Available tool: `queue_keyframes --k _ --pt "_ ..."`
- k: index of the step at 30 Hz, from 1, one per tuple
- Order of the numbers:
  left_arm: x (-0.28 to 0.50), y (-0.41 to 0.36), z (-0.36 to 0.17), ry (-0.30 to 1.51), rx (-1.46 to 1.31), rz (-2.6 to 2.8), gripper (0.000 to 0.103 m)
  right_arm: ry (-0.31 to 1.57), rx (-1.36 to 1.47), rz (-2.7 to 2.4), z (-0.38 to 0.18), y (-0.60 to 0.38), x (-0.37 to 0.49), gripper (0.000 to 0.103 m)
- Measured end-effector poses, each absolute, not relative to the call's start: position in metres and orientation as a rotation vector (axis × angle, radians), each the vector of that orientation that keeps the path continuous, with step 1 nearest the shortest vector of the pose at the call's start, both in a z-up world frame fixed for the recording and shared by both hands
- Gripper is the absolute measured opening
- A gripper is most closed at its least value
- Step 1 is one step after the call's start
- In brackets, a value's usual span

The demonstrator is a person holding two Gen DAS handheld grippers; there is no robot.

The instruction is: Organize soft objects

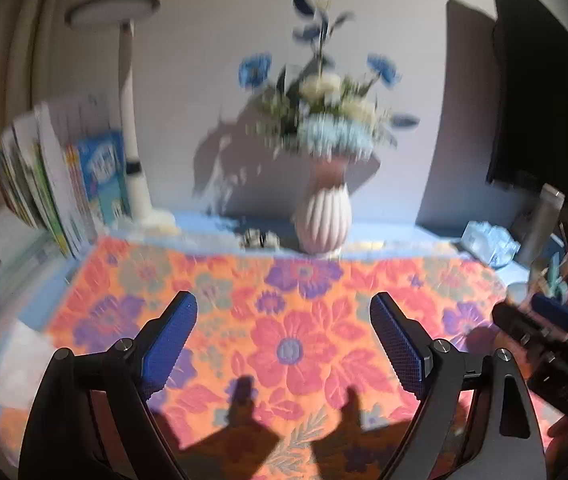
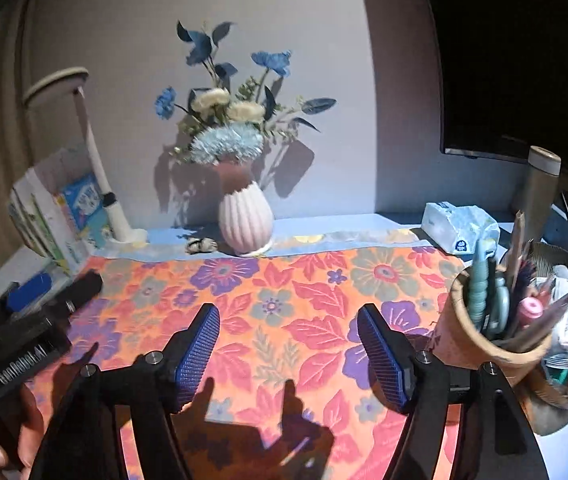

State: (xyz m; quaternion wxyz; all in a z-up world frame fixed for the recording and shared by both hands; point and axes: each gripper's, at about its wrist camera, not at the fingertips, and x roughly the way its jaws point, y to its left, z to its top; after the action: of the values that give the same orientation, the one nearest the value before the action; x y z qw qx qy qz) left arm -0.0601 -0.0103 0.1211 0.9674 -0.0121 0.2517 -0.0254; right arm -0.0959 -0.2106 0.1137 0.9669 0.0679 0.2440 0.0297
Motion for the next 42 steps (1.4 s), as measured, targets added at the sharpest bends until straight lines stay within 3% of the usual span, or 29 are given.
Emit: queue_keyframes --k 2,10,14,17,23,42 --pt "-0.049 -0.012 0.1 0.544 -0.039 -0.063 0.088 0.492 0.13 0.041 0.103 -0.212 -0.09 0.078" --pt "-0.031 -0.028 0.053 0.628 -0.006 -0.05 0.088 0.551 0.127 0.014 0.055 -0.215 -0.066 0.078" --pt "-0.029 -0.031 0.05 0.634 0.006 -0.039 0.092 0.569 0.12 0.005 0.046 -0.213 -0.06 0.078" --pt "-0.027 -0.03 0.048 0.645 0.007 -0.026 0.093 0.561 0.122 -0.001 0.046 -0.213 -0.06 0.087" --pt "-0.026 -0.03 0.046 0.654 0.013 -0.017 0.098 0.587 0.139 0.005 0.041 -0.215 -0.057 0.087" --pt "-0.018 -0.026 0.041 0.705 0.013 0.004 0.099 0.604 0.093 -0.01 0.037 -0.207 -0.054 0.09"
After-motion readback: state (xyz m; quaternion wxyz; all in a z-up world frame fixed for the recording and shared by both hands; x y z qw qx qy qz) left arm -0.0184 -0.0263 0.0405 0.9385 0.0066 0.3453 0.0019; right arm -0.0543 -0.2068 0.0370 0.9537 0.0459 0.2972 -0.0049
